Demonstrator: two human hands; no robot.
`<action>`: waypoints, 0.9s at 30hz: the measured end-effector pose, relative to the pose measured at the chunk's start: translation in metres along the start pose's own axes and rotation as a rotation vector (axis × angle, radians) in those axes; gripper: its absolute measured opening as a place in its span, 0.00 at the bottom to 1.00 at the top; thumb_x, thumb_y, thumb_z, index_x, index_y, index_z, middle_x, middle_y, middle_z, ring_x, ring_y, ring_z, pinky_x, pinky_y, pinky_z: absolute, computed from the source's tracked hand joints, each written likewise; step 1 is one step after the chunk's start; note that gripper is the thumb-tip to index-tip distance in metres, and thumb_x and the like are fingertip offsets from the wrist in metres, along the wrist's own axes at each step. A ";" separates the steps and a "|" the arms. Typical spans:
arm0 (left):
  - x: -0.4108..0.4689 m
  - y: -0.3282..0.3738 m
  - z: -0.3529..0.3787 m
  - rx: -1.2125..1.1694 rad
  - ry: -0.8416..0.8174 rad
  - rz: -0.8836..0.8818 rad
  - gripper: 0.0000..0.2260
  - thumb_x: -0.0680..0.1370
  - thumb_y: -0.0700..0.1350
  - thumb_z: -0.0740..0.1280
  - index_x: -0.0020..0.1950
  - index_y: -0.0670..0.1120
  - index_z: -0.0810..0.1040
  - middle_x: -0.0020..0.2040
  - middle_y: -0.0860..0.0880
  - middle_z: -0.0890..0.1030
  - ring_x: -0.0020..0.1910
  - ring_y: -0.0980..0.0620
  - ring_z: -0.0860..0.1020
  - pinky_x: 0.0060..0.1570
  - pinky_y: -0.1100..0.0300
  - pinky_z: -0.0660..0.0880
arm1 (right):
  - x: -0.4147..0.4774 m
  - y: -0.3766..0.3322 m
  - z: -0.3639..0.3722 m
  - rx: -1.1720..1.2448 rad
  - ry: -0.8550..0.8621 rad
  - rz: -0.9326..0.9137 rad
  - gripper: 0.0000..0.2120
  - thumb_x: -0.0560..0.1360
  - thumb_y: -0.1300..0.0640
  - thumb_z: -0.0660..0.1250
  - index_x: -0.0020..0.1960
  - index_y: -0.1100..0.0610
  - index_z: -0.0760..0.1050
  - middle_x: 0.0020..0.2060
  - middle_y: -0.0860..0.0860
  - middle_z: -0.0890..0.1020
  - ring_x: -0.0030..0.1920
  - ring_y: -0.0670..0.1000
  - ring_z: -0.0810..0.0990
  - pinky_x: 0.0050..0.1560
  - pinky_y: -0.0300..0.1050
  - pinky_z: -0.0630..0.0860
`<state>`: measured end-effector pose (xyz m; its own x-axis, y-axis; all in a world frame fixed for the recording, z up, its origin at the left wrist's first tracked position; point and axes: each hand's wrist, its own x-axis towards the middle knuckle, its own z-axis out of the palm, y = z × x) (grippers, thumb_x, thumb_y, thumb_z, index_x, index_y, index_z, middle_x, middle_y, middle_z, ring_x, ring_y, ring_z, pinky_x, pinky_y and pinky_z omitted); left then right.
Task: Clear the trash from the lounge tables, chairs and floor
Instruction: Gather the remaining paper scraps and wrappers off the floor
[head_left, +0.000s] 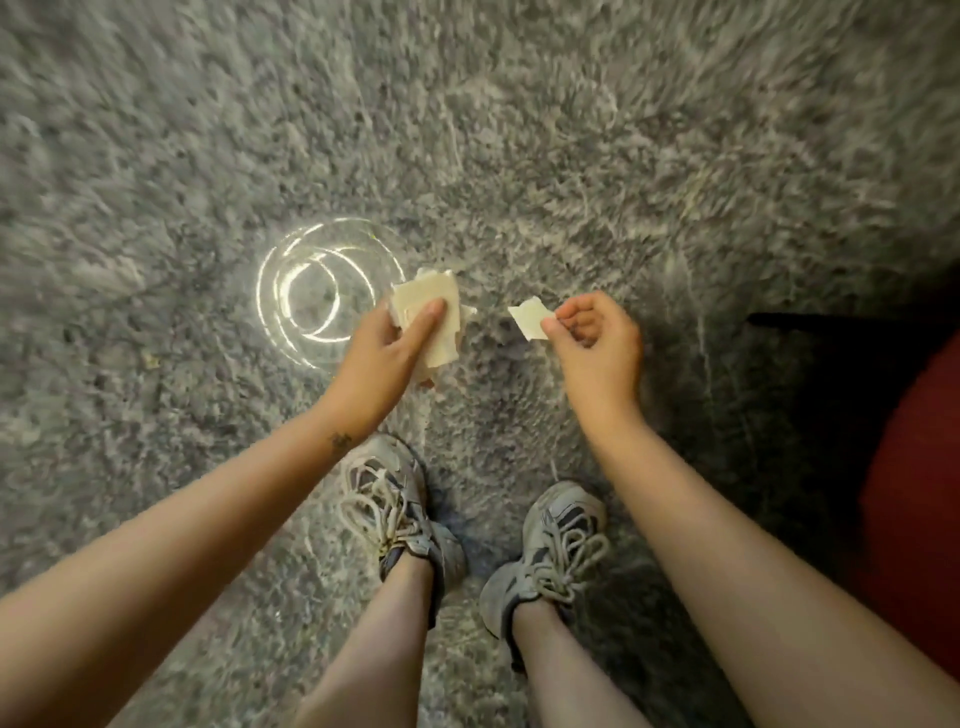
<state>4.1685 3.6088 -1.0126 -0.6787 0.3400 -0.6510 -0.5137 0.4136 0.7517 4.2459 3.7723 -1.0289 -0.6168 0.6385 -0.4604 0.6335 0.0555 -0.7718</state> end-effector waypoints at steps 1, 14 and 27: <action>-0.007 0.016 -0.011 0.004 0.015 0.007 0.10 0.80 0.47 0.60 0.56 0.43 0.75 0.43 0.46 0.80 0.34 0.57 0.79 0.28 0.60 0.77 | -0.007 -0.026 -0.003 0.079 0.016 -0.007 0.15 0.71 0.66 0.70 0.36 0.49 0.69 0.33 0.44 0.75 0.33 0.40 0.73 0.35 0.28 0.69; -0.095 0.220 -0.138 -0.136 0.139 0.184 0.09 0.78 0.49 0.62 0.55 0.48 0.76 0.38 0.54 0.82 0.35 0.57 0.79 0.28 0.61 0.76 | -0.096 -0.311 0.035 0.352 -0.141 -0.073 0.12 0.70 0.66 0.71 0.37 0.53 0.71 0.33 0.48 0.77 0.35 0.46 0.75 0.40 0.39 0.73; -0.111 0.308 -0.212 -0.069 0.178 0.178 0.07 0.78 0.50 0.63 0.54 0.52 0.74 0.42 0.49 0.80 0.35 0.57 0.77 0.28 0.62 0.74 | -0.093 -0.427 0.062 0.004 -0.180 -0.193 0.13 0.67 0.59 0.75 0.33 0.50 0.71 0.31 0.49 0.79 0.36 0.51 0.80 0.42 0.49 0.77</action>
<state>3.9749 3.5192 -0.6864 -0.8404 0.2455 -0.4831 -0.4080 0.2999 0.8623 4.0037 3.6418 -0.6840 -0.7998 0.4691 -0.3745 0.4939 0.1596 -0.8548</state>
